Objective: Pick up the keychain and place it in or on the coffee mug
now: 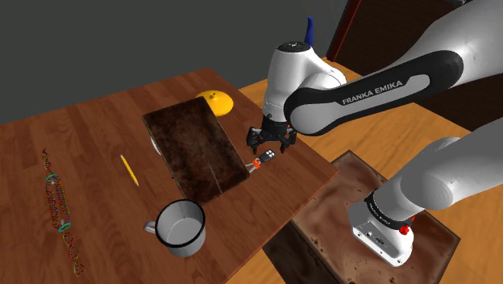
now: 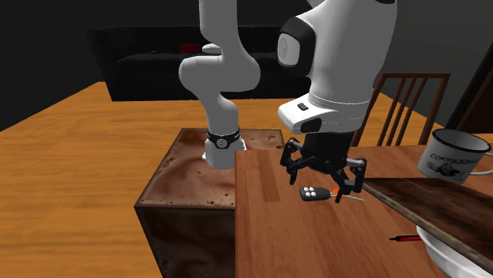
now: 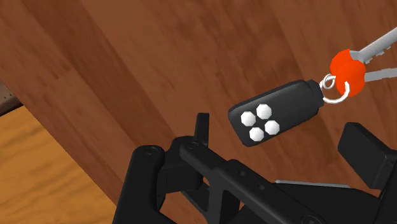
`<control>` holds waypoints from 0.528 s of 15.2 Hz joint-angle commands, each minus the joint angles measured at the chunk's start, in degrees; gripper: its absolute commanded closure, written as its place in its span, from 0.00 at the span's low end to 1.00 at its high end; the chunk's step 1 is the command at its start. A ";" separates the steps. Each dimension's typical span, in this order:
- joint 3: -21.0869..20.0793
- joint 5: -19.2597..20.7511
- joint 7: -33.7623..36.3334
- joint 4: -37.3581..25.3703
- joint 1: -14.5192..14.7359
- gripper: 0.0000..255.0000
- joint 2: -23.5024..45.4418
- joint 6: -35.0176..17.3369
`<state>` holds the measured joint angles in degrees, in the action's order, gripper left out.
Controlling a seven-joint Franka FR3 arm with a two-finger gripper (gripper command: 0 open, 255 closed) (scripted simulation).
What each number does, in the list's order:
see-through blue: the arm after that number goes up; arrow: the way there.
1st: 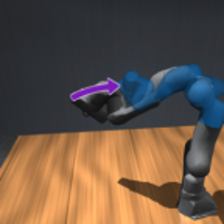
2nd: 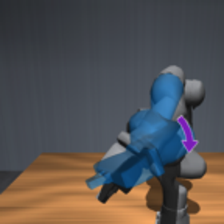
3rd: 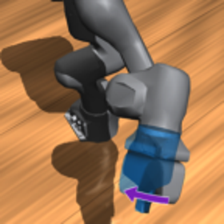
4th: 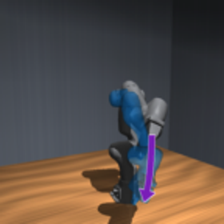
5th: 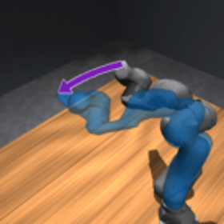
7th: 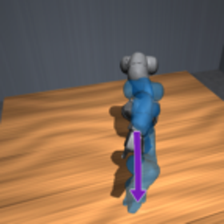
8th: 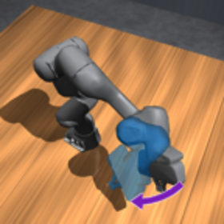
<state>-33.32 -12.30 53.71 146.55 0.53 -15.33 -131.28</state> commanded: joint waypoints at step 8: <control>-0.16 0.24 0.15 0.17 -0.13 1.00 0.57 -0.73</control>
<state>-33.48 -12.07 53.86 146.72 0.40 -14.77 -132.01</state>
